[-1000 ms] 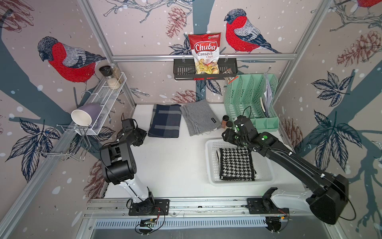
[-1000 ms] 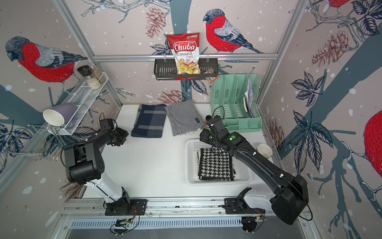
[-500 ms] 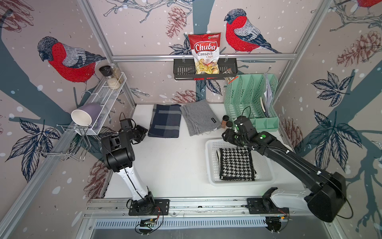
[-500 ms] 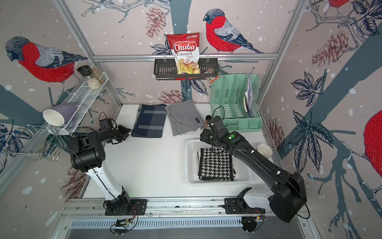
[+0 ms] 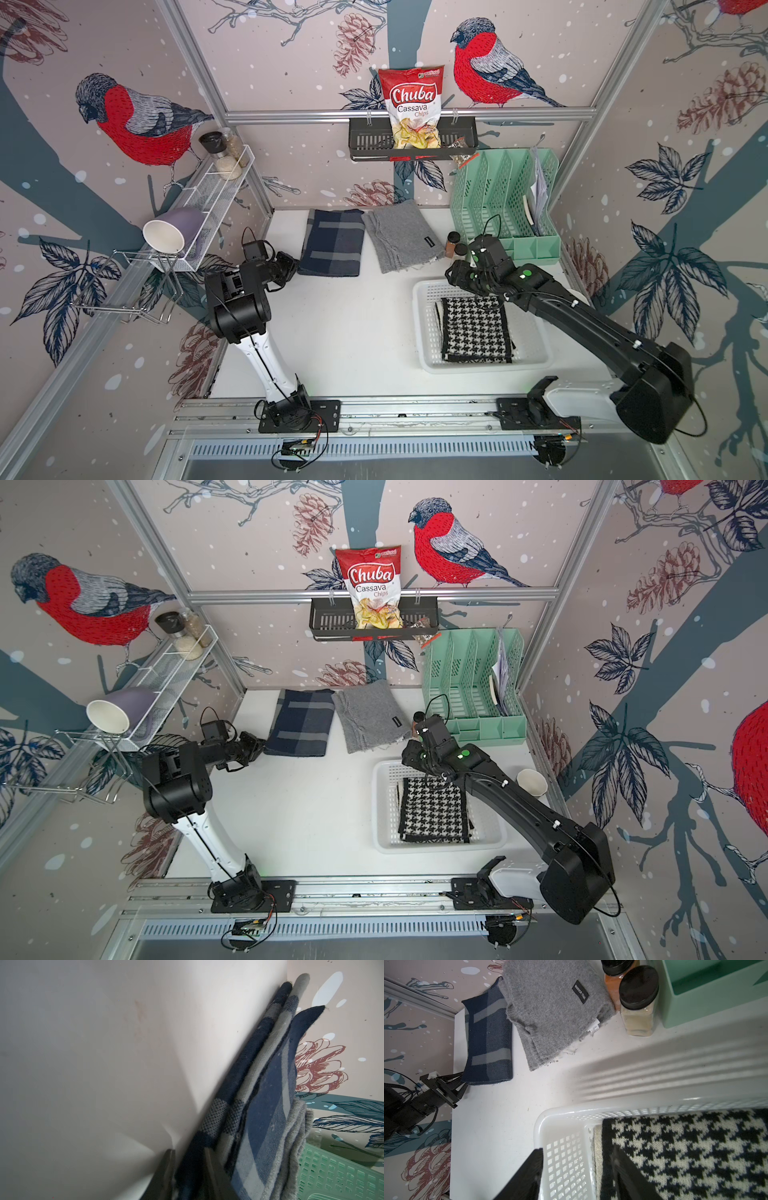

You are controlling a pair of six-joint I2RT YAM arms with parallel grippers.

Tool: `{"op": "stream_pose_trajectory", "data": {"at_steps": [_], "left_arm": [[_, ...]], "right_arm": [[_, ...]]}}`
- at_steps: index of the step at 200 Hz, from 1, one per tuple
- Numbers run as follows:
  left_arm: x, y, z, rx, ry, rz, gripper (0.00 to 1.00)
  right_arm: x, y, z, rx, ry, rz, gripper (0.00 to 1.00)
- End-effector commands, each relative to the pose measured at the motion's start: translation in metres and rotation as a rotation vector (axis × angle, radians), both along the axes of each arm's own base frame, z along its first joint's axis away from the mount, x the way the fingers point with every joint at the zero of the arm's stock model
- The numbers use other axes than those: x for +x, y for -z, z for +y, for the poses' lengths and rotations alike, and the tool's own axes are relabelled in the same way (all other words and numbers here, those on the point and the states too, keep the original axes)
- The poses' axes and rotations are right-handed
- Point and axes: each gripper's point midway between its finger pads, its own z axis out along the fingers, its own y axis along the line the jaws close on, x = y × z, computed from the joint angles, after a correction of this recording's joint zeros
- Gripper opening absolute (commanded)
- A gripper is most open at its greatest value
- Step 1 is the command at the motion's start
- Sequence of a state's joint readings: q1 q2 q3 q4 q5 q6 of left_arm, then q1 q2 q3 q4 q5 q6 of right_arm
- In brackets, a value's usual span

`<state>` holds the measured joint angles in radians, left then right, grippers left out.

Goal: Put the folded scarf in the basket
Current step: Move the scarf to the center of the board.

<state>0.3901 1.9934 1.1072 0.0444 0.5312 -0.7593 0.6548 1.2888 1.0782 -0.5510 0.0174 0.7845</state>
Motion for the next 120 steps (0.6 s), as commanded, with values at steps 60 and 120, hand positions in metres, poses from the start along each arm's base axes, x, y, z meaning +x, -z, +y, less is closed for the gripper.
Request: {"op": "stream_pose_trajectory", "data": {"at_steps": [60, 120], "left_arm": [[-0.032, 0.029, -0.008, -0.032, -0.036, 0.158, 0.0], [-0.055, 0.018, -0.007, -0.02, -0.112, 0.172, 0.0]], "right_arm": [[0.005, -0.005, 0.006, 0.02, -0.004, -0.017, 0.59], [0.004, -0.005, 0.009, 0.025, -0.016, -0.012, 0.58]]}}
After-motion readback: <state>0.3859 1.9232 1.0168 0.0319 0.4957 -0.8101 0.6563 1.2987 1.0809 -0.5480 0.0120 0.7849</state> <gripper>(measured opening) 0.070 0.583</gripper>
